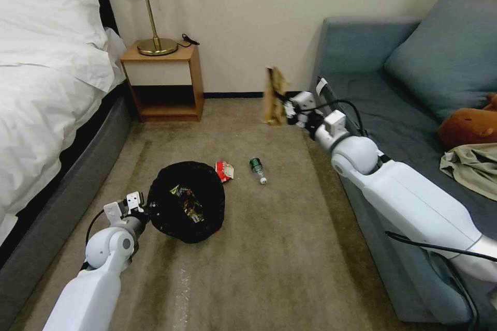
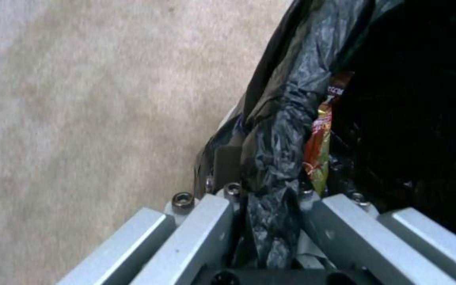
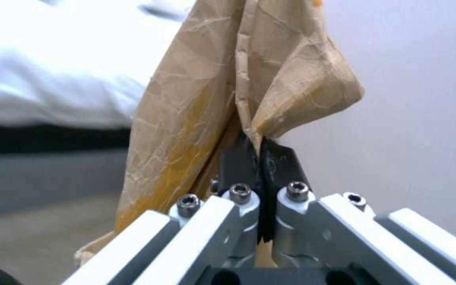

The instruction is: Pick up the trash bin, then pick up the garbage on the floor and place it into the trash bin.

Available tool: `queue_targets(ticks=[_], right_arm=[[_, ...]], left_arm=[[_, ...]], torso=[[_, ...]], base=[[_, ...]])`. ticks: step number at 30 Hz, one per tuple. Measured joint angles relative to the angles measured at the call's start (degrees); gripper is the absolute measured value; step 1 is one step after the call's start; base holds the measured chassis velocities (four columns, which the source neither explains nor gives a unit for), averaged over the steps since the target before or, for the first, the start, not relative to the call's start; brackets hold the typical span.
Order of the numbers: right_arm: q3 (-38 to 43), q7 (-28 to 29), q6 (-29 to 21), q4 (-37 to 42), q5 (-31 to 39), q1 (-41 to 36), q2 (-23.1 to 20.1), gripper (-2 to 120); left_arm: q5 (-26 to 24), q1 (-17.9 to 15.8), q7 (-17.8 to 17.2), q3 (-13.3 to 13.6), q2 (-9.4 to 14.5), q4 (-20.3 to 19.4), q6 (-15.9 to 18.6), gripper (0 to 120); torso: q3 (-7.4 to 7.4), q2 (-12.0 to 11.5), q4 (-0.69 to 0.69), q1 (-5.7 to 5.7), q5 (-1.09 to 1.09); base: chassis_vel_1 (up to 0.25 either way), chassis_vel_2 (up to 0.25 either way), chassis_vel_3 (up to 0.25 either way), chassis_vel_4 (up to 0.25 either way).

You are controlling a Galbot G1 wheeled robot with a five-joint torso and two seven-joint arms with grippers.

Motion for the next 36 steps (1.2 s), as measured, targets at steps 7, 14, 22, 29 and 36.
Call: queue_targets(ticks=[7,14,22,29,36], right_arm=[[-12.7,-4.3,3.7,12.7,4.9,5.0,1.0,0],[-21.1,-8.0,7.9,13.8,2.2,6.6,4.7,0],[-25.5,-10.0,9.8,5.5,-1.2,7.9,14.4,0],[-26.9,-14.7,14.5,-8.1,-5.6,6.5,22.1,0],[-23.6,-18.4,18.3,-13.6,-7.7,4.1,21.3,0]], left_arm=[[-5.1,1.0,-3.1,-1.8,-0.9,-1.9,1.5,1],[-7.1,2.9,-4.7,-3.5,-1.3,-5.0,2.0,1],[-7.7,4.1,-4.8,-2.4,-2.6,-8.4,2.9,1],[-8.7,6.3,-5.1,-2.5,-2.7,-11.9,3.5,1],[-8.4,7.3,-4.6,-3.6,-2.0,-12.1,3.5,1]], torso=[[0.0,0.0,-0.04,0.0,-0.01],[0.0,0.0,0.0,0.0,0.0],[0.0,0.0,0.0,0.0,0.0],[0.0,0.0,-0.01,0.0,-0.01],[0.0,0.0,-0.02,0.0,0.01]], base=[[0.0,0.0,0.0,0.0],[0.0,0.0,0.0,0.0],[0.0,0.0,0.0,0.0],[0.0,0.0,0.0,0.0],[0.0,0.0,0.0,0.0]])
